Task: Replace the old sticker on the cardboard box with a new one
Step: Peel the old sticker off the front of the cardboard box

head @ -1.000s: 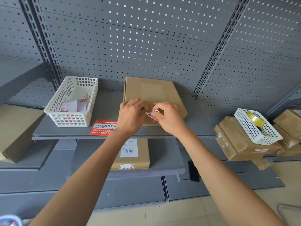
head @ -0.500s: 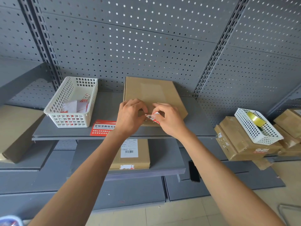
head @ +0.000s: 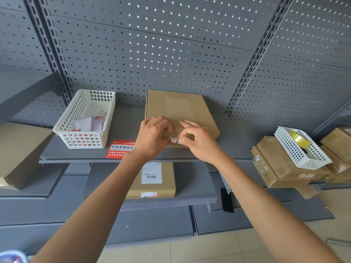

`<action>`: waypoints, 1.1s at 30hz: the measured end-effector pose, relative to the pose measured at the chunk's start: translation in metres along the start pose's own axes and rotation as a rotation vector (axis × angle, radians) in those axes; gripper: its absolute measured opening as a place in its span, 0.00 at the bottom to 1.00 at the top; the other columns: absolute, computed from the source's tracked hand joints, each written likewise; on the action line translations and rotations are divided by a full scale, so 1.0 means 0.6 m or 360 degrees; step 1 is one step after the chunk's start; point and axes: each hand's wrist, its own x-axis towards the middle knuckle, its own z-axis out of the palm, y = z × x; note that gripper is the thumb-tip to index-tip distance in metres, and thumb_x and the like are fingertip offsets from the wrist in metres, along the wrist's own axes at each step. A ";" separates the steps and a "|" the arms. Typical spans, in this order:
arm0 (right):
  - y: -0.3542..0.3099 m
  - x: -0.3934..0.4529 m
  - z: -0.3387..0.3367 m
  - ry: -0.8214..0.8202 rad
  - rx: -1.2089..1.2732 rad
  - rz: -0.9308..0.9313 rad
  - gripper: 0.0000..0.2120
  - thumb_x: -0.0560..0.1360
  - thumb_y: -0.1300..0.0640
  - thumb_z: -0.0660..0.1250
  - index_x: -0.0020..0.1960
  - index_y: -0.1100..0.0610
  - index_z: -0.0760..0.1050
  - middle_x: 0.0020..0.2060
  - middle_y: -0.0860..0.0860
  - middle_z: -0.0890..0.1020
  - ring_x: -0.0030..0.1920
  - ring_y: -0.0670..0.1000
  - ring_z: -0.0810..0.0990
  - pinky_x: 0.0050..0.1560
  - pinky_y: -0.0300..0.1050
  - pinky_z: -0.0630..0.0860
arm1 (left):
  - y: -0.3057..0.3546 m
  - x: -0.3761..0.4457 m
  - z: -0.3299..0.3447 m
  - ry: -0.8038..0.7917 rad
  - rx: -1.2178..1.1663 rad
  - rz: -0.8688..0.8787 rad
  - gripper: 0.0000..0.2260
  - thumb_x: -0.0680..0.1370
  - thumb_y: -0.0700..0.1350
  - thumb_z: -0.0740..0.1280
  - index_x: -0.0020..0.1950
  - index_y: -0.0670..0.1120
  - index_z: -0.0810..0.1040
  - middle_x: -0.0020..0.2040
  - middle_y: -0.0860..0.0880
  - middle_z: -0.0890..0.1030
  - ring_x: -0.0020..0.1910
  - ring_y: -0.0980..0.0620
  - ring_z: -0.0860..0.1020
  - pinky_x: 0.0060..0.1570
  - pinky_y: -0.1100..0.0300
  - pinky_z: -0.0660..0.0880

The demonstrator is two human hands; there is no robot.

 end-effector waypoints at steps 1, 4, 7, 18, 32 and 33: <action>0.001 0.000 -0.001 -0.0002 -0.0002 -0.0007 0.05 0.76 0.62 0.71 0.42 0.56 0.81 0.74 0.52 0.73 0.79 0.47 0.63 0.75 0.38 0.56 | 0.000 -0.001 0.000 -0.0003 0.0008 0.0017 0.16 0.64 0.40 0.78 0.47 0.48 0.78 0.54 0.53 0.81 0.53 0.46 0.78 0.61 0.50 0.66; 0.003 0.002 -0.005 -0.0020 0.0004 -0.0014 0.07 0.76 0.62 0.72 0.41 0.54 0.80 0.74 0.50 0.74 0.79 0.45 0.64 0.75 0.38 0.56 | -0.002 -0.004 -0.001 0.0014 0.0017 0.0099 0.11 0.66 0.42 0.77 0.45 0.50 0.81 0.56 0.54 0.81 0.55 0.46 0.79 0.63 0.48 0.66; 0.000 0.005 -0.009 -0.0028 0.0087 0.0013 0.09 0.76 0.61 0.71 0.40 0.50 0.79 0.74 0.49 0.74 0.78 0.43 0.64 0.75 0.39 0.56 | -0.003 -0.006 0.001 0.0025 0.0042 0.0144 0.06 0.69 0.49 0.77 0.44 0.52 0.84 0.57 0.53 0.80 0.56 0.48 0.78 0.65 0.47 0.65; 0.004 -0.001 -0.009 0.0129 0.0353 0.0139 0.26 0.70 0.56 0.77 0.62 0.43 0.69 0.66 0.43 0.81 0.59 0.47 0.82 0.62 0.48 0.77 | 0.000 -0.001 0.012 0.0098 0.0081 0.0081 0.08 0.74 0.53 0.71 0.45 0.52 0.87 0.54 0.51 0.81 0.56 0.48 0.79 0.64 0.46 0.67; 0.018 -0.005 0.001 0.0399 -0.0167 -0.0175 0.19 0.74 0.59 0.74 0.62 0.52 0.72 0.63 0.50 0.81 0.63 0.51 0.80 0.59 0.52 0.78 | 0.005 0.003 0.007 0.0069 -0.0007 0.0005 0.09 0.74 0.54 0.72 0.43 0.49 0.87 0.55 0.53 0.81 0.56 0.47 0.78 0.64 0.52 0.60; 0.022 -0.006 0.003 0.0420 -0.0192 -0.0241 0.16 0.74 0.61 0.75 0.59 0.54 0.74 0.63 0.51 0.81 0.62 0.53 0.80 0.58 0.53 0.79 | 0.005 0.003 0.006 0.0066 -0.0010 0.0004 0.09 0.74 0.54 0.73 0.43 0.49 0.87 0.55 0.53 0.81 0.56 0.47 0.78 0.65 0.51 0.60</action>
